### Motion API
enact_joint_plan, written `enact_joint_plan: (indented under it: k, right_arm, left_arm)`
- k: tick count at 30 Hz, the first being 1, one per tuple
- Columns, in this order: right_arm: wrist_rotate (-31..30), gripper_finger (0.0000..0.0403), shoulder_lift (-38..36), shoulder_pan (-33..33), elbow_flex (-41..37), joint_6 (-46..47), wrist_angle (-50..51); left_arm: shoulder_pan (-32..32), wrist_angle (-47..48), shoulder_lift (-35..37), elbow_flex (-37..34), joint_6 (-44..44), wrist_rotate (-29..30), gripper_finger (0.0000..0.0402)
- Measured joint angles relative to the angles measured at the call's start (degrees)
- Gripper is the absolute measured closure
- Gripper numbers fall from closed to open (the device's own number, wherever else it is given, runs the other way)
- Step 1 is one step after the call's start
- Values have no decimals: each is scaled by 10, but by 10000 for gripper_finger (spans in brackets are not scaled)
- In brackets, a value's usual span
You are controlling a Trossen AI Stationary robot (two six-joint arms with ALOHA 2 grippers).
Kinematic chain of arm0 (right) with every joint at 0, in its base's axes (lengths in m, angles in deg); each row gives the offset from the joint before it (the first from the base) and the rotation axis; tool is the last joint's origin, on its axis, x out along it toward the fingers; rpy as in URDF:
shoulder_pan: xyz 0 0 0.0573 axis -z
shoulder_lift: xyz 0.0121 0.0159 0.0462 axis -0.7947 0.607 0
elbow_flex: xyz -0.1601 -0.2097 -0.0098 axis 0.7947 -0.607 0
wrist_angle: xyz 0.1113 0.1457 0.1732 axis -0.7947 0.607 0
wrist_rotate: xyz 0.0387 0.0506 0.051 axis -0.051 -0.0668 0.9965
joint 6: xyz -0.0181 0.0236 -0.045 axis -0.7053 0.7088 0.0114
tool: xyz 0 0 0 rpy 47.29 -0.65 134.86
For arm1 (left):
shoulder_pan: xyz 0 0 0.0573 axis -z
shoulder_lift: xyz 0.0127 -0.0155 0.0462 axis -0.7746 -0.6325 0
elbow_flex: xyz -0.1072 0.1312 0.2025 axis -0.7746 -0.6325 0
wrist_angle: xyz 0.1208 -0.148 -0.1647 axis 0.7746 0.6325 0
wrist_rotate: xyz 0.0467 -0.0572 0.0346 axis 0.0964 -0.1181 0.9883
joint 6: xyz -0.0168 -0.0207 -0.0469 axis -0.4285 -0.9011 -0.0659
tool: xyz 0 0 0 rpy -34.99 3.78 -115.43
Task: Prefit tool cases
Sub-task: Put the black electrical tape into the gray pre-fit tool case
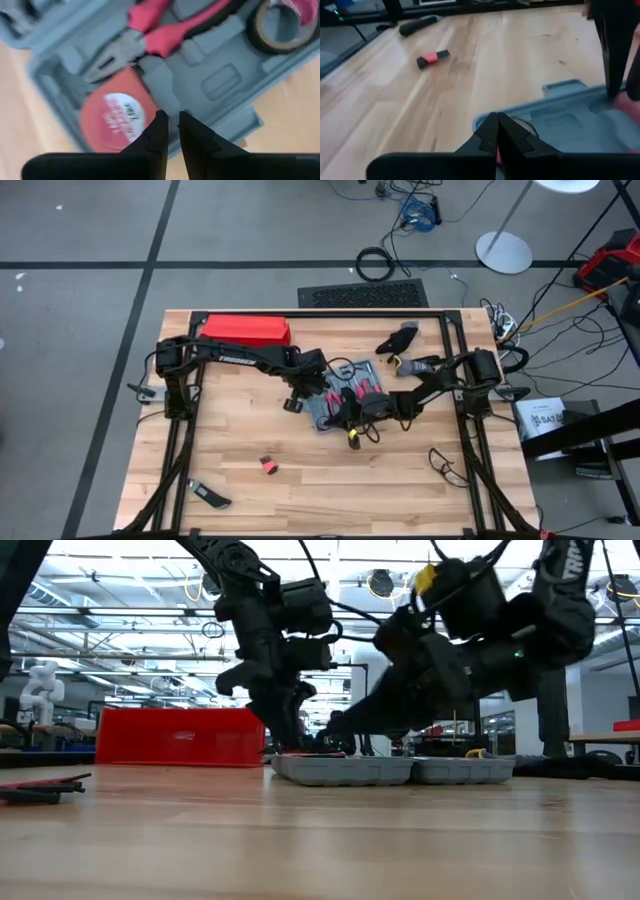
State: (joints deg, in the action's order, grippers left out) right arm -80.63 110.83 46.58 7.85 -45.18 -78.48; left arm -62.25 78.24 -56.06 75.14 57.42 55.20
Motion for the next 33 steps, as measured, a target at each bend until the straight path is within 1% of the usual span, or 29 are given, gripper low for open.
enact_joint_plan:
  k: [5, 9, 14, 19, 23, 27, 29, 31, 33]
  right_arm:
    - [43, 403, 38, 16, 29, 28, 37]
    - [63, 403, 38, 24, 34, 41, 29]
    - [59, 403, 2, 22, 43, 29, 47]
    - [44, 403, 22, 26, 55, 24, 116]
    - [42, 403, 29, 27, 57, 23, 113]
    - [42, 403, -2, 27, 64, 10, 121]
    - [24, 403, -11, 27, 73, -5, 136]
    - [17, 403, -3, 27, 72, -9, 165]
    - [17, 403, 12, 27, 71, -3, 170]
  left_arm:
    - [0, -5, 0, -4, 0, -7, 354]
    - [0, -4, 0, -4, 0, -7, 354]
    - [0, -1, 0, -4, 3, -7, 354]
    - [0, -1, 0, -4, 2, -7, 354]
    - [1, -2, 0, -4, 2, -7, 354]
    - [1, -1, 0, -4, 2, -7, 354]
    - [2, 2, 0, -4, 2, -7, 354]
    - [3, 1, 0, -4, 2, -7, 354]
    - [3, 1, 0, -4, 1, -7, 354]
